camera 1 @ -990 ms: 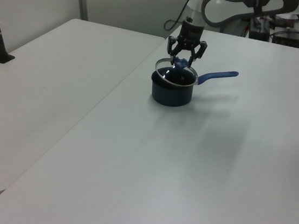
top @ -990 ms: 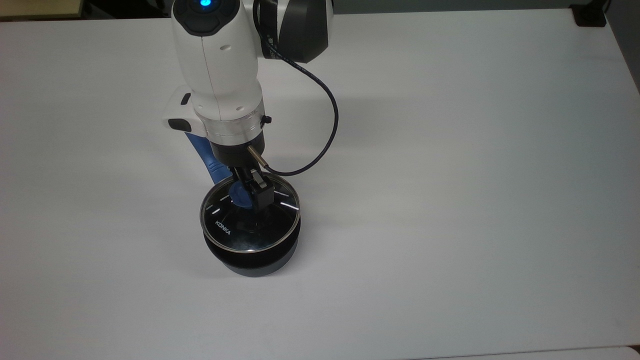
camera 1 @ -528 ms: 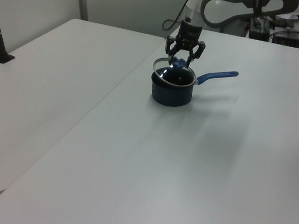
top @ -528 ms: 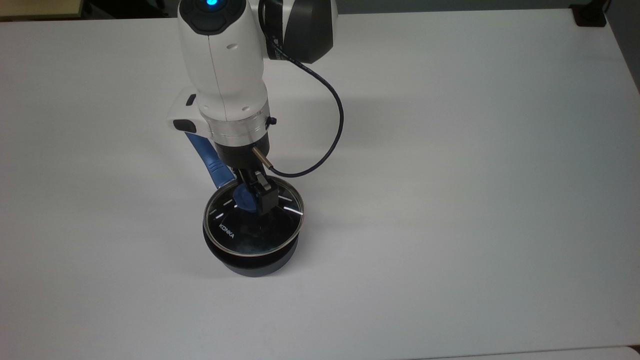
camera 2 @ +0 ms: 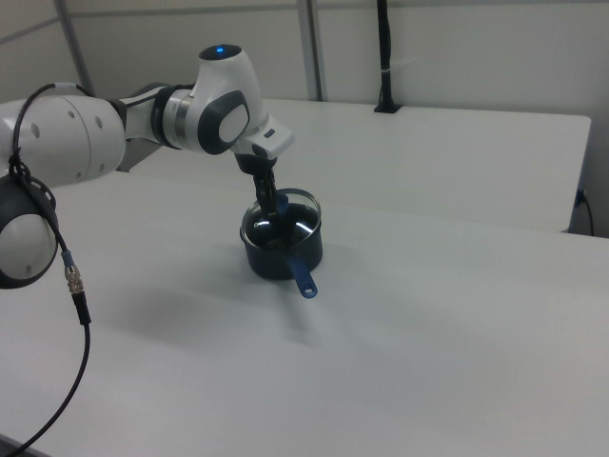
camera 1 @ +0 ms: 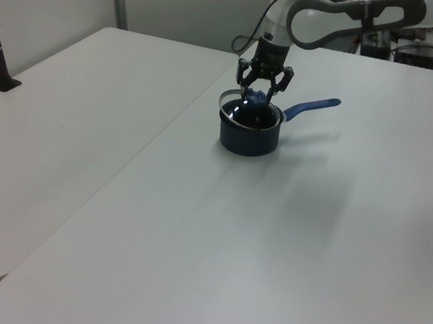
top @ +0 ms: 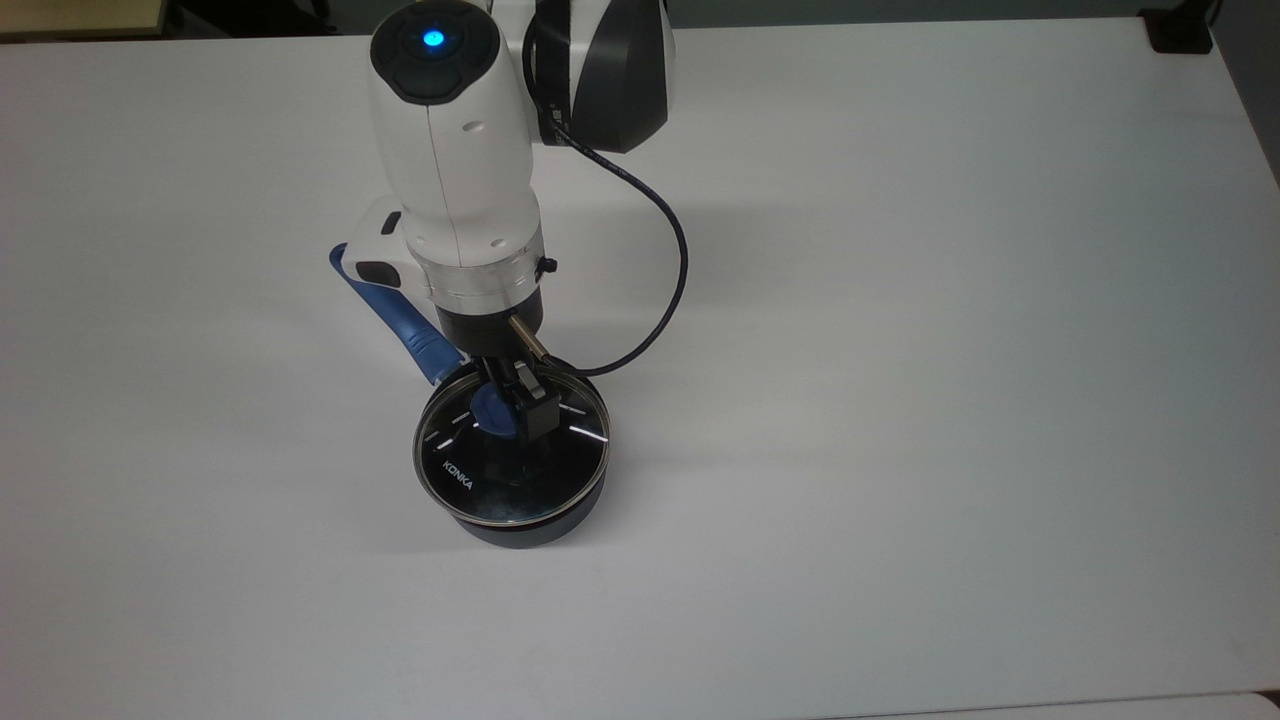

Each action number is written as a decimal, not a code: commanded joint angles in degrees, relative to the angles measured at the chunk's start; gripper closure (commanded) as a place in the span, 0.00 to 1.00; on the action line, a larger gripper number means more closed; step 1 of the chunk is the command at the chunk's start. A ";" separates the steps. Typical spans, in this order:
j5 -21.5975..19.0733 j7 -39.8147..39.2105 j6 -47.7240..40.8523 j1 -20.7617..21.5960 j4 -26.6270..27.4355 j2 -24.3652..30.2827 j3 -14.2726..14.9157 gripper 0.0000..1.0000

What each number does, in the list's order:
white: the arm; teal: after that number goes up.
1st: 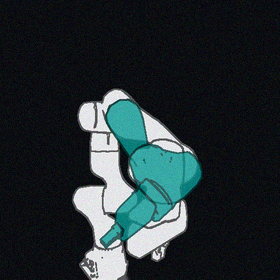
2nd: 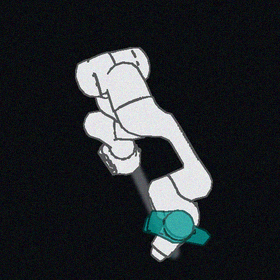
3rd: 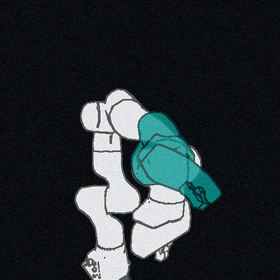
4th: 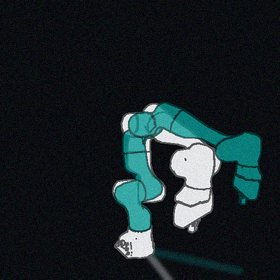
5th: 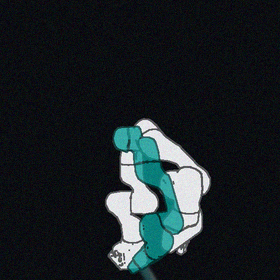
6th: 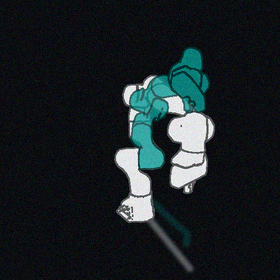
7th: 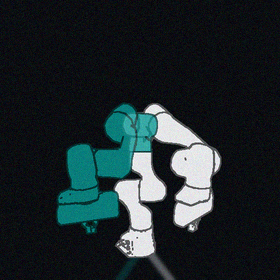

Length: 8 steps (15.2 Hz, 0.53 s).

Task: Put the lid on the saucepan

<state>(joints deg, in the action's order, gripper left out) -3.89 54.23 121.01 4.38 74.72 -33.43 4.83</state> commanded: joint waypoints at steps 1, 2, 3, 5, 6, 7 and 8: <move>-0.50 0.70 -0.34 0.72 -0.54 -0.15 0.61 0.53; -0.50 0.70 -0.34 0.80 -0.36 -0.15 0.61 0.53; -0.50 0.53 -0.34 1.07 -0.10 -0.15 0.61 0.53; -0.41 0.26 -0.51 1.33 -0.10 -0.15 0.61 0.53; -0.41 0.26 -1.21 1.33 -0.10 -0.15 0.61 0.53; -0.41 0.17 -1.74 1.33 -0.10 -0.15 0.61 0.53; -0.41 0.17 -1.83 1.33 -0.10 -0.15 0.61 0.53</move>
<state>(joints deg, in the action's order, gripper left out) -3.89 54.23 120.98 4.82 74.72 -33.61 4.84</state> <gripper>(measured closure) 0.335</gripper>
